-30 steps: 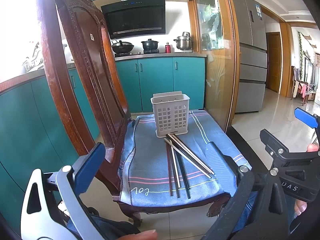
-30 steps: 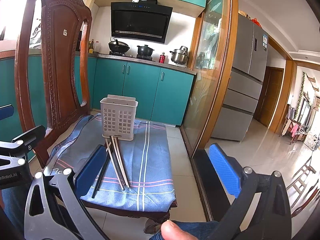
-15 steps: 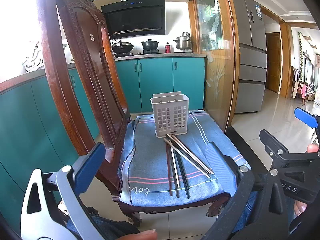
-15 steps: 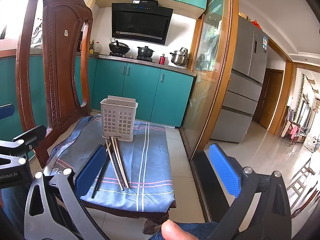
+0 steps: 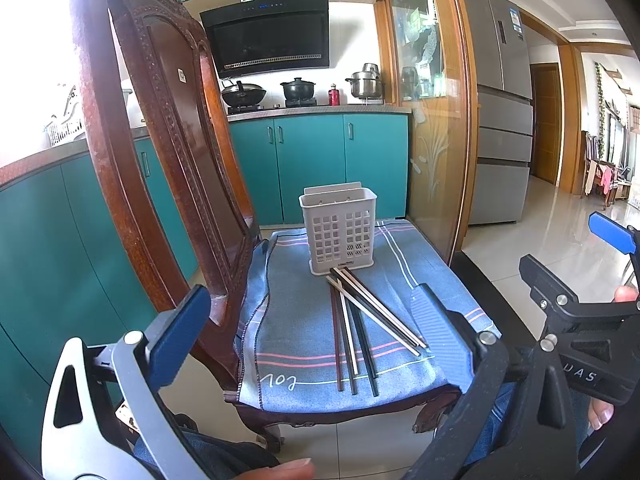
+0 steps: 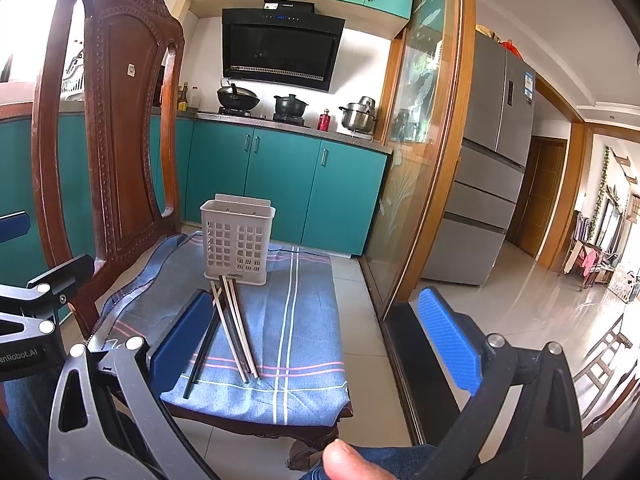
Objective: Organize utensils
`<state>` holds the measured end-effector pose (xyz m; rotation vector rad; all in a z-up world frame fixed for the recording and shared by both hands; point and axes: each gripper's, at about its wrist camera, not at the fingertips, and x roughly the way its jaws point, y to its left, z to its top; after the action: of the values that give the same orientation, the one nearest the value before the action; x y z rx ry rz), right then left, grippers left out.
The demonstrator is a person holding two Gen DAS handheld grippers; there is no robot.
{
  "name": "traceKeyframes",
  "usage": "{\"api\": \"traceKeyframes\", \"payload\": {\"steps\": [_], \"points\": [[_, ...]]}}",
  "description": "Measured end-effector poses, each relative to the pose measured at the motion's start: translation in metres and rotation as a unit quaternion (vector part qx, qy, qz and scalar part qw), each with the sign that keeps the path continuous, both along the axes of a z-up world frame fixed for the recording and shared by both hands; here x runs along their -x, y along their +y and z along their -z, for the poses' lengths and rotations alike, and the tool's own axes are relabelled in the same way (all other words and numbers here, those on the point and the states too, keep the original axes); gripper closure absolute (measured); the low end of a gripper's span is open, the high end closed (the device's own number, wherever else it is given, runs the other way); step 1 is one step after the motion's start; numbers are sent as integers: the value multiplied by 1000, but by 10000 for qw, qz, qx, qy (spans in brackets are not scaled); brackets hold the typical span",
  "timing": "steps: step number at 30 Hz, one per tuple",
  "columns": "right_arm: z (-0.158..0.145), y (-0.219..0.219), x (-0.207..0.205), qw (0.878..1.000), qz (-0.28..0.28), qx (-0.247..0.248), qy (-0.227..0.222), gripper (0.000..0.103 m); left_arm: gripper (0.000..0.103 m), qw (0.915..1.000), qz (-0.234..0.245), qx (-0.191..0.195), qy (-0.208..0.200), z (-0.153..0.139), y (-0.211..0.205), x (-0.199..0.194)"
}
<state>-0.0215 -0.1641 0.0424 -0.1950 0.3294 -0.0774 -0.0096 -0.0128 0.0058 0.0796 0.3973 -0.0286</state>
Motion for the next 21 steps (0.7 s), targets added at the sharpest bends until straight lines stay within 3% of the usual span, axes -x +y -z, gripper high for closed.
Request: {"api": "traceKeyframes", "payload": {"steps": [21], "points": [[1, -1, -1, 10000, -2, -15, -6, 2, 3, 10000, 30, -7, 91, -1, -4, -4]]}}
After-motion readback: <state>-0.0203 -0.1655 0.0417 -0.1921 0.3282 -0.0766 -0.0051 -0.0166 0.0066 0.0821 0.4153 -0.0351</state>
